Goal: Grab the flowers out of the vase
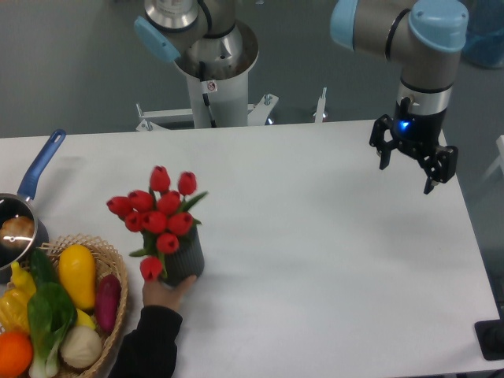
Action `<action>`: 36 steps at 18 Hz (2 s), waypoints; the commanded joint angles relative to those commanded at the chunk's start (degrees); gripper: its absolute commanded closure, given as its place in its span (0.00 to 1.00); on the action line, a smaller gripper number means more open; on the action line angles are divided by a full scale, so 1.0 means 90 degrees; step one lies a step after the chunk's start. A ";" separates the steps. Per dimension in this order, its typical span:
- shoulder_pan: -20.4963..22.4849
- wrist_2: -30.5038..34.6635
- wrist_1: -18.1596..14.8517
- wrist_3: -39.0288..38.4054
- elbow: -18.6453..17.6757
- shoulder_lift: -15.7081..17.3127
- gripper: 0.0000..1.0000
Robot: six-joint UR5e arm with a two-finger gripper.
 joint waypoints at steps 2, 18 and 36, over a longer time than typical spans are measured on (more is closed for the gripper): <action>0.0000 0.0000 0.0000 0.0000 -0.0010 0.0000 0.00; 0.0049 -0.0029 0.0049 -0.0078 -0.1357 0.0537 0.00; -0.0995 -0.3299 -0.0098 -0.0976 -0.1982 0.1035 0.00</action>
